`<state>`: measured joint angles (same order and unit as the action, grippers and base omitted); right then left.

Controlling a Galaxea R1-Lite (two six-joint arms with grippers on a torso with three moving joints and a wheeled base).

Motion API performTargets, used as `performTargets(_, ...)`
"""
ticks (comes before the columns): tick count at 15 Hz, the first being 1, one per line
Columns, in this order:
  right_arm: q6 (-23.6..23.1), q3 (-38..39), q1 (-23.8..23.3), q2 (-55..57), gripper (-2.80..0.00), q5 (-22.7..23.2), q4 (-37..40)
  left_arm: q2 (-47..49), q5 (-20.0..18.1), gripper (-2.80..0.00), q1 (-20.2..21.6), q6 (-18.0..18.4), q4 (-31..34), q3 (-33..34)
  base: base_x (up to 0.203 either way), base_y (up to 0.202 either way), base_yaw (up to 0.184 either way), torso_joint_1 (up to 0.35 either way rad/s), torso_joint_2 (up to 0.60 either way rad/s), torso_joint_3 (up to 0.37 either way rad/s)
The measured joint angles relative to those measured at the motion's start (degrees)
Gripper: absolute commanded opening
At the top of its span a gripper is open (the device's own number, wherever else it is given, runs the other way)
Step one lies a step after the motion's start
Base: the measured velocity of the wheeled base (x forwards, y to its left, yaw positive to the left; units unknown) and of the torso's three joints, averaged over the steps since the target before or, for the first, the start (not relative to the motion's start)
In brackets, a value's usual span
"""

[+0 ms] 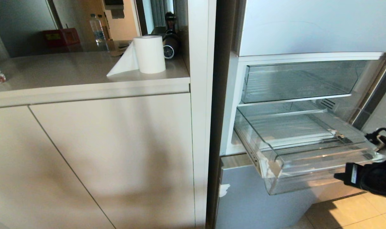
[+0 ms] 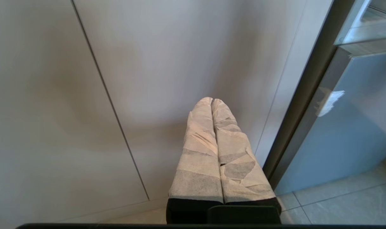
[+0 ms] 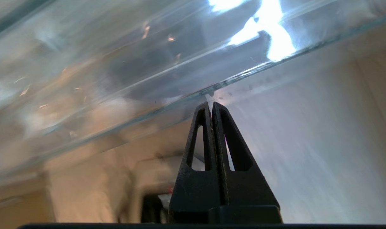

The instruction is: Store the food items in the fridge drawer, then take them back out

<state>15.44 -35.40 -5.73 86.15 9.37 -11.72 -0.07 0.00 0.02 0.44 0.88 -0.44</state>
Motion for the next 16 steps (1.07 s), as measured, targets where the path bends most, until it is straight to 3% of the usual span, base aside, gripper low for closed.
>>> performTargets(3,4.3,-5.9,4.2,11.8,-2.8,2.3,-12.5,0.0,0.0,-2.8,0.0,0.0,0.0,0.0,0.0,0.0,0.0,0.0,0.0,0.0)
performTargets(7,12.2,-10.5,9.3,21.4,-2.8,-0.4,-27.9,0.0,0.0,-2.8,0.1,0.0,0.0,0.0,0.0,0.0,0.0,0.0,0.0,0.0)
performTargets(16,13.2,-6.3,10.2,18.4,-2.8,-0.6,-29.0,0.0,0.0,-2.8,0.0,0.0,0.0,0.0,0.0,0.0,0.0,0.0,0.0,0.0)
